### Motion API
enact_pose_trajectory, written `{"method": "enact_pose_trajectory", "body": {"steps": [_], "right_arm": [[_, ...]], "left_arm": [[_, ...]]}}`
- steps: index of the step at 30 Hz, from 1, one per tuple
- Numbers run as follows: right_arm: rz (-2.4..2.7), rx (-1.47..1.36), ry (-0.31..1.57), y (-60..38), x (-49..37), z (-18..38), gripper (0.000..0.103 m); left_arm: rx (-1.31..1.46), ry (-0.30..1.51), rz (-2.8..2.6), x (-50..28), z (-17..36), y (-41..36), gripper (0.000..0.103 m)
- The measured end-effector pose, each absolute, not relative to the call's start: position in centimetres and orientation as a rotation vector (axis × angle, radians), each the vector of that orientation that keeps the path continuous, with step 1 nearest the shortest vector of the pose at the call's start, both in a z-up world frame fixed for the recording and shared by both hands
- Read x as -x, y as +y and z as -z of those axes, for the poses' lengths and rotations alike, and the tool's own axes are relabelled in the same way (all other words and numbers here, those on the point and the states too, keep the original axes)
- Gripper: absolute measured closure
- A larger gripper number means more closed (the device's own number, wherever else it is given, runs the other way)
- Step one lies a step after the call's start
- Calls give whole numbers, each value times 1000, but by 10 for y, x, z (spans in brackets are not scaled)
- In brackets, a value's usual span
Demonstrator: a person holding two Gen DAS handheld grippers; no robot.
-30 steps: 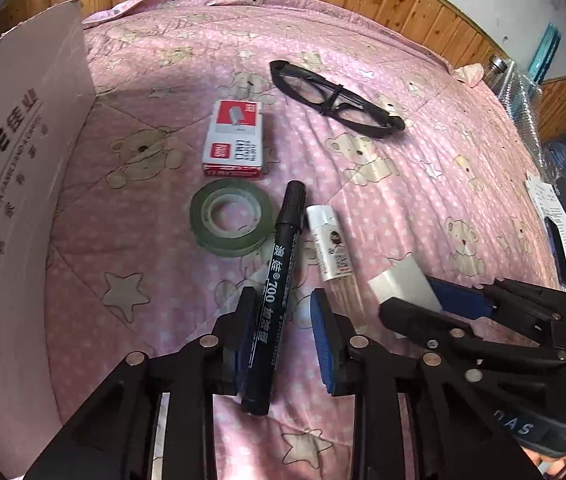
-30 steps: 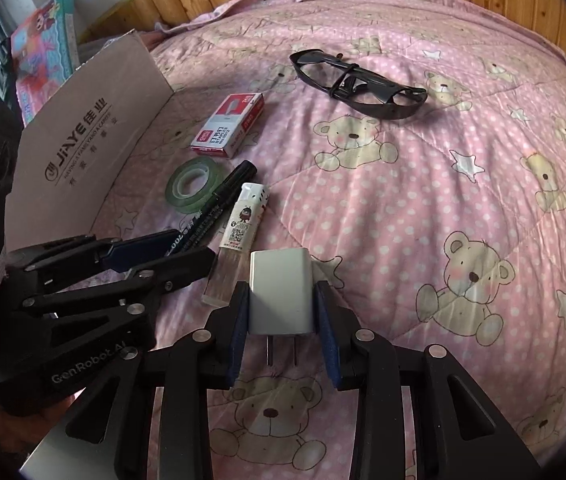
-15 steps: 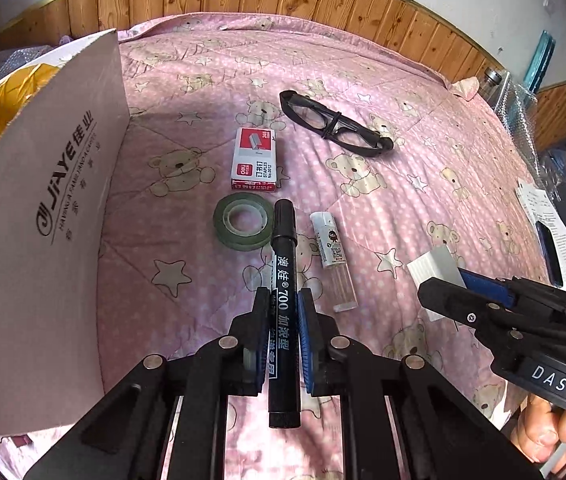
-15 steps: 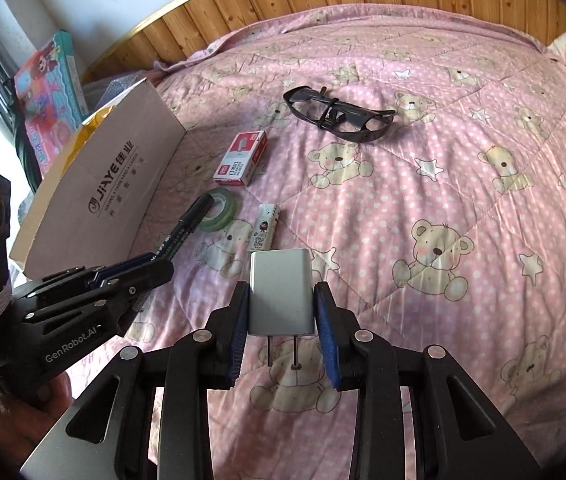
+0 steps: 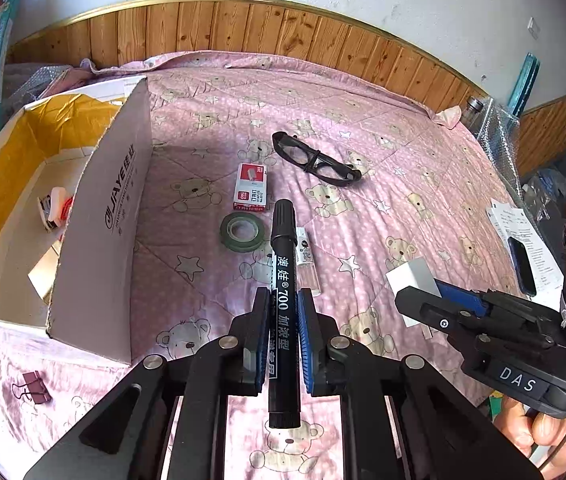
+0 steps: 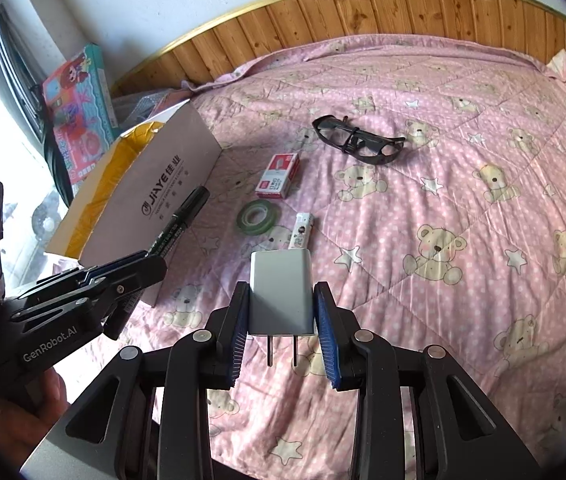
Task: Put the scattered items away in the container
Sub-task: 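Carry the marker and charger over the cardboard box with both tools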
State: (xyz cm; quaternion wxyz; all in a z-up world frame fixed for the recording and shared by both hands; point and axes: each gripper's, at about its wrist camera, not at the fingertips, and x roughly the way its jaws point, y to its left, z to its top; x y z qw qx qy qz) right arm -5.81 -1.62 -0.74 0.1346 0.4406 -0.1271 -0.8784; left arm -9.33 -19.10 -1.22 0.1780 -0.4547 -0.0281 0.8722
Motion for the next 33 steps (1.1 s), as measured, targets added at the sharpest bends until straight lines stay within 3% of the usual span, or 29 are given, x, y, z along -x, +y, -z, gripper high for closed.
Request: {"method": "enact_pose_trajectory", "body": {"steps": [12,33], "right_arm": [[2549,-1220,-336,-28,37,-10,70],[2517,-1197,-234,-76,38,-25,70]], "left_arm": [[1229,-3,-2569,71,-22,-193,89],[1152,-130,-2638,58,-42,-249,89]]}}
